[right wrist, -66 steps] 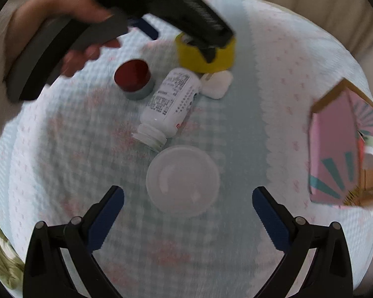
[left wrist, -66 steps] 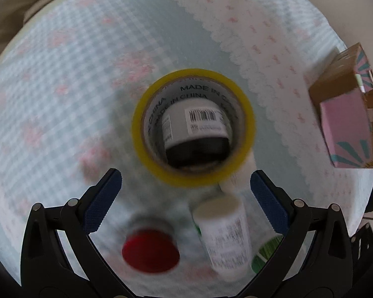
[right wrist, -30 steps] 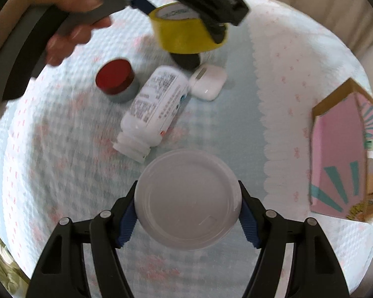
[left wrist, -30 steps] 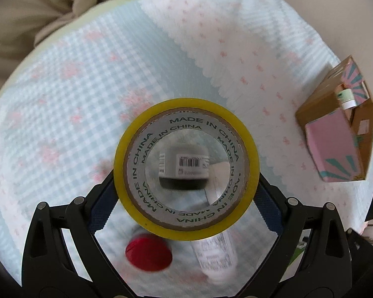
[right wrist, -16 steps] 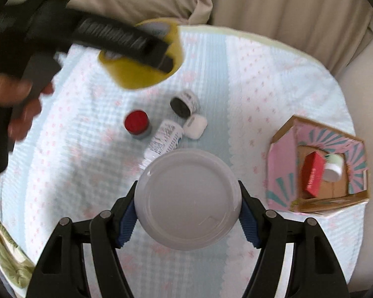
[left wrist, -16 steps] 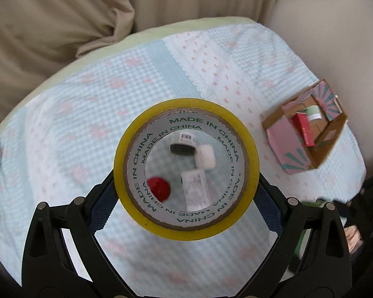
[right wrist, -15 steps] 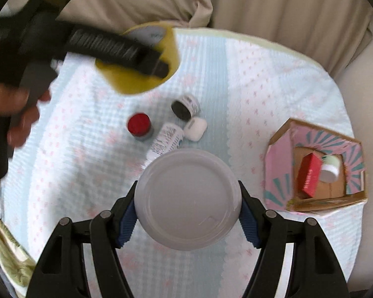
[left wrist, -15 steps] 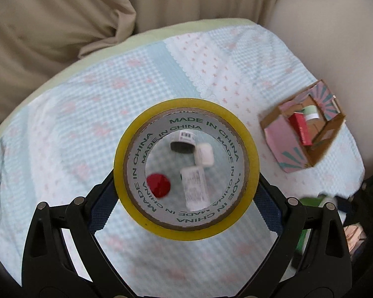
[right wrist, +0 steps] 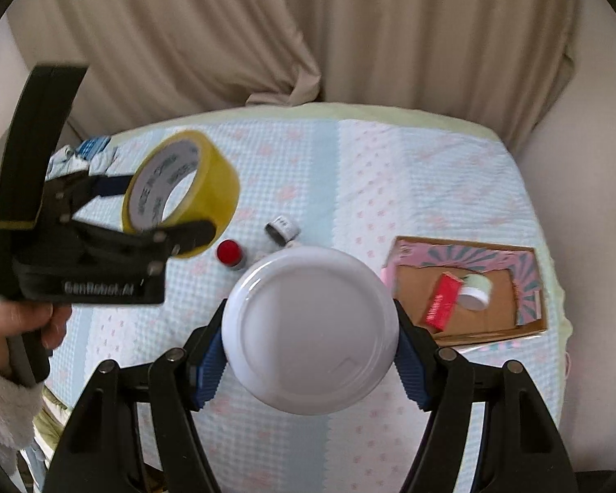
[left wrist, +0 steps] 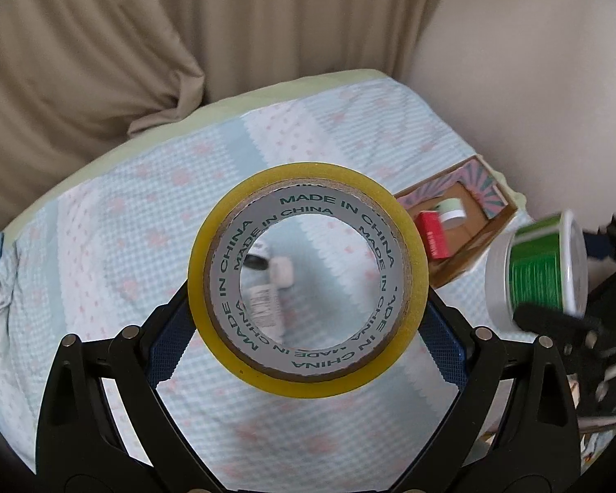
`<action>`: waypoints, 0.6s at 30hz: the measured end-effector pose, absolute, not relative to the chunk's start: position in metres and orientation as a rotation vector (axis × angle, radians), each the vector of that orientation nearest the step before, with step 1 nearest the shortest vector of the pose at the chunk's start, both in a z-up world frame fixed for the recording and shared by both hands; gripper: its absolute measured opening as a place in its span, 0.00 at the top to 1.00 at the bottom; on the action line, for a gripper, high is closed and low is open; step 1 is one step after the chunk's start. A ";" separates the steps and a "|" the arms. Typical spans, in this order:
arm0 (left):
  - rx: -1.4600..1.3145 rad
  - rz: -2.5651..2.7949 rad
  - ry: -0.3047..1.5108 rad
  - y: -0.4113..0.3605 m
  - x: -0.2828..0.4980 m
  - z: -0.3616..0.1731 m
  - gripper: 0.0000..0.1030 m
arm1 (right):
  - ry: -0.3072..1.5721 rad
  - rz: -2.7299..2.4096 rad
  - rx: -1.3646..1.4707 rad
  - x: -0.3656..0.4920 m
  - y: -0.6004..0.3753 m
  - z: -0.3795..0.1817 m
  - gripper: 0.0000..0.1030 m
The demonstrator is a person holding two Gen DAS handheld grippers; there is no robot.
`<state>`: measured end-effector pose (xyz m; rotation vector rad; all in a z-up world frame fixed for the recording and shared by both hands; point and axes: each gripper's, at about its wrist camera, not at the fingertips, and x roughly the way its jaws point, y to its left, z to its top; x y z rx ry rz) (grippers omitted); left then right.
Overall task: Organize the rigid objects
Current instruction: 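Carry the tape and lid to the cardboard box and release them inside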
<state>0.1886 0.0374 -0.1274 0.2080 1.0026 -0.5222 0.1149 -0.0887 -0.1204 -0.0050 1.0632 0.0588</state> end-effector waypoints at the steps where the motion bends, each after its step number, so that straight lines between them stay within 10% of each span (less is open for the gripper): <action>1: 0.209 -0.525 1.000 0.027 0.186 -0.126 0.06 | 1.055 0.051 -0.009 0.114 -0.100 -0.115 0.36; 18: 0.155 -0.528 1.061 -0.203 0.171 -0.162 0.06 | 1.075 0.034 -0.038 0.130 -0.318 -0.113 0.36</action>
